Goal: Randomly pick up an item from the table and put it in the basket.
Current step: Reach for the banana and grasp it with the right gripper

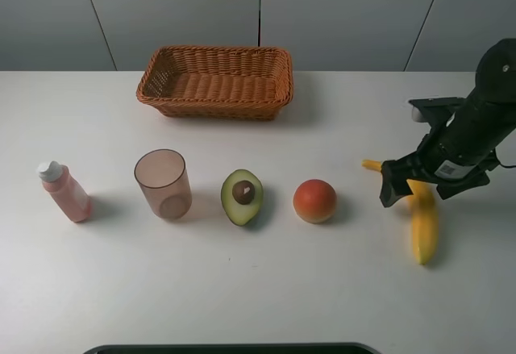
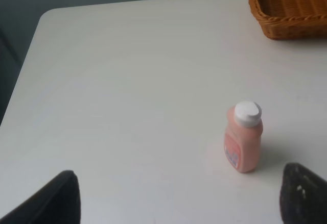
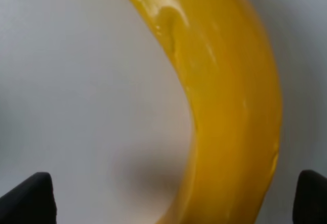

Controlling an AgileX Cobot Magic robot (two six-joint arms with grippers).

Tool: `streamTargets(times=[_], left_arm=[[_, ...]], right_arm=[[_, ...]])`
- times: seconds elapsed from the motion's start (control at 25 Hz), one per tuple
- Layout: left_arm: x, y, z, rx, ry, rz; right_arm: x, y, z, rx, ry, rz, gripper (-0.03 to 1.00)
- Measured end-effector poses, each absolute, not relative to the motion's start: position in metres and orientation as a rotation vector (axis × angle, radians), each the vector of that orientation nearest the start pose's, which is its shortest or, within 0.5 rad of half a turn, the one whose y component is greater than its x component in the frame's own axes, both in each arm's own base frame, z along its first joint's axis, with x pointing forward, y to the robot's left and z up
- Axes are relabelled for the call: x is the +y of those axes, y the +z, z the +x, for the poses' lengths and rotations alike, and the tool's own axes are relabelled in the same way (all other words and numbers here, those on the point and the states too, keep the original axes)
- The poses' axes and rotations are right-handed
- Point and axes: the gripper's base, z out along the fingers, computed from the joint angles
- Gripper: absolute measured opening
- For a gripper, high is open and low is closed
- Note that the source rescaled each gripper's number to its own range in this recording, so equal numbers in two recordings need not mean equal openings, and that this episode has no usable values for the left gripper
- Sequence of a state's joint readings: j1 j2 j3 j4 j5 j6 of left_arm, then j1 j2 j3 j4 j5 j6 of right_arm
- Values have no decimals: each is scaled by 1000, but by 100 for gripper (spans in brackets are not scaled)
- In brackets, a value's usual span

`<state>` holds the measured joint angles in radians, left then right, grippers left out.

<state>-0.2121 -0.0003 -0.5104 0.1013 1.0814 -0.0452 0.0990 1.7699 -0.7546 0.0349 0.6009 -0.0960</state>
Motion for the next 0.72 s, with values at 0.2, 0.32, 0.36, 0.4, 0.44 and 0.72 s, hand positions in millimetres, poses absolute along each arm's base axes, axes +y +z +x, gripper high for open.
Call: streamTargets(times=[0.2, 0.32, 0.36, 0.4, 0.44, 0.72], left_arm=[[9, 279, -5, 2044, -39, 164], [9, 279, -5, 2044, -39, 164], [9, 279, -5, 2044, -39, 164], [9, 279, -5, 2044, -39, 164], [9, 279, -5, 2044, -39, 164], [9, 279, -5, 2044, -39, 164]], right_arm=[[27, 104, 265, 3102, 15, -274, 100], [27, 103, 266, 3104, 15, -274, 97], [27, 103, 266, 3102, 15, -271, 93], [27, 102, 266, 3104, 13, -274, 85], [27, 102, 266, 3104, 13, -274, 74], [27, 102, 266, 3107, 14, -245, 0]])
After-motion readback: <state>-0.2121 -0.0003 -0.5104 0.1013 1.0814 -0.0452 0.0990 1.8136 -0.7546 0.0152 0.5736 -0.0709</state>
